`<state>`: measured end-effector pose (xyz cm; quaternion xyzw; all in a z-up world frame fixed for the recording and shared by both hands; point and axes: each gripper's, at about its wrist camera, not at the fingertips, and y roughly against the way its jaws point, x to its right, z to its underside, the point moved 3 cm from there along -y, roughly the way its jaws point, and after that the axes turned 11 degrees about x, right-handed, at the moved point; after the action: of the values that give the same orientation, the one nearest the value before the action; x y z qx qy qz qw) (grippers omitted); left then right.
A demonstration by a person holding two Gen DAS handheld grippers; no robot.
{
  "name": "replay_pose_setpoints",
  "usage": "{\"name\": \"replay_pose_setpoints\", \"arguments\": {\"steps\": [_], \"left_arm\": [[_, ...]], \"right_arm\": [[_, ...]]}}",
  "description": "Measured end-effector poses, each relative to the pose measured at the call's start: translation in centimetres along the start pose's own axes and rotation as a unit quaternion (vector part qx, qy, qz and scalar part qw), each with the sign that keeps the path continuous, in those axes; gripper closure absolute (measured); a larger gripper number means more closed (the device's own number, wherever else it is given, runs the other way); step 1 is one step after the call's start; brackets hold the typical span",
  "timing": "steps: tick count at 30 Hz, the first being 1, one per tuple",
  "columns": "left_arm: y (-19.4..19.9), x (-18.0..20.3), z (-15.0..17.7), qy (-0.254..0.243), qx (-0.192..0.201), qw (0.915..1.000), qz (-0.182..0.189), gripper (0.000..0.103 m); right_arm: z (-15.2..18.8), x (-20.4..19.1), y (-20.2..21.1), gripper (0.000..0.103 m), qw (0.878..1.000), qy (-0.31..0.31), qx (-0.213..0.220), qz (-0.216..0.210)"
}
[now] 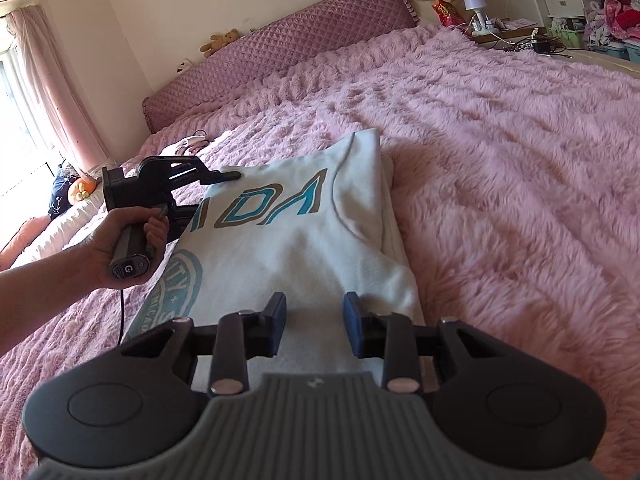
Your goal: Fold small clothes
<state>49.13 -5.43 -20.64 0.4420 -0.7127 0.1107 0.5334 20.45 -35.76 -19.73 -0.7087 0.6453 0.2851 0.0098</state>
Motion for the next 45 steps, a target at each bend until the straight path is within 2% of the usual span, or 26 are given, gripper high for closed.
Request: {"name": "replay_pose_setpoints", "arguments": {"steps": [2,4,6,7,8,9,10,13,16,20,22,23,27,30,34,41,45], "left_arm": [[-0.2,0.6,-0.3,-0.022,0.000,0.9997,-0.010,0.085],[-0.3,0.3,-0.3,-0.039,-0.013,0.9984,-0.039,0.084],[0.5,0.1,-0.3,-0.036,-0.021,0.9984,-0.038,0.078],[1.2,-0.2,-0.5,-0.029,-0.022,0.9990,-0.027,0.073],[2.1,-0.2,-0.7,-0.024,-0.025,0.9993,-0.013,0.059],[3.2,-0.1,-0.9,-0.028,-0.028,0.9992,-0.005,0.054],[4.3,0.0,-0.9,-0.038,-0.034,0.9987,0.006,0.054],[7.8,0.3,-0.1,-0.067,-0.074,0.9945,0.034,0.054],[11.9,-0.2,2.2,-0.074,-0.104,0.9903,0.055,0.054],[15.4,-1.5,5.4,-0.066,-0.127,0.9881,0.056,0.054],[16.2,-2.4,6.7,-0.043,-0.135,0.9883,0.057,0.053],[16.3,-2.7,7.2,-0.035,-0.137,0.9884,0.055,0.051],[15.8,-3.9,8.2,-0.027,-0.140,0.9887,0.045,0.049],[14.3,-4.3,7.9,0.007,-0.147,0.9873,0.059,0.048],[11.2,-4.1,7.9,0.041,-0.171,0.9811,0.080,0.046],[7.3,-3.3,8.4,0.050,-0.174,0.9796,0.087,0.043],[6.5,-3.5,8.6,0.060,-0.163,0.9812,0.085,0.042]], "right_arm": [[0.1,0.1,0.0,0.076,1.000,0.001,-0.001,-0.002],[0.1,0.1,-0.2,0.076,1.000,0.001,-0.002,-0.003],[-0.3,0.2,-0.1,0.075,1.000,-0.002,-0.005,-0.007],[-0.8,0.3,0.1,0.072,1.000,-0.008,-0.002,-0.016],[-1.4,0.6,0.4,0.070,0.999,-0.016,0.005,-0.028],[-2.0,1.0,0.6,0.064,0.999,-0.022,0.011,-0.038],[-2.7,1.5,0.7,0.059,0.998,-0.028,0.015,-0.049],[-5.0,3.4,0.4,0.055,0.995,-0.053,0.022,-0.085],[-6.3,5.1,-1.2,0.052,0.990,-0.075,-0.004,-0.120],[-6.7,6.9,-3.8,0.049,0.988,-0.099,-0.038,-0.109],[-6.3,8.1,-4.9,0.044,0.982,-0.143,-0.054,-0.109],[-6.0,8.6,-5.4,0.045,0.977,-0.166,-0.064,-0.121],[-4.9,9.6,-7.2,0.043,0.970,-0.200,-0.088,-0.109],[-4.8,9.5,-8.7,0.038,0.962,-0.216,-0.105,-0.130],[-5.2,8.8,-10.9,0.032,0.955,-0.228,-0.108,-0.154],[-5.7,8.6,-15.0,0.025,0.936,-0.280,-0.114,-0.180],[-5.8,8.3,-16.4,0.026,0.936,-0.284,-0.114,-0.174]]}}
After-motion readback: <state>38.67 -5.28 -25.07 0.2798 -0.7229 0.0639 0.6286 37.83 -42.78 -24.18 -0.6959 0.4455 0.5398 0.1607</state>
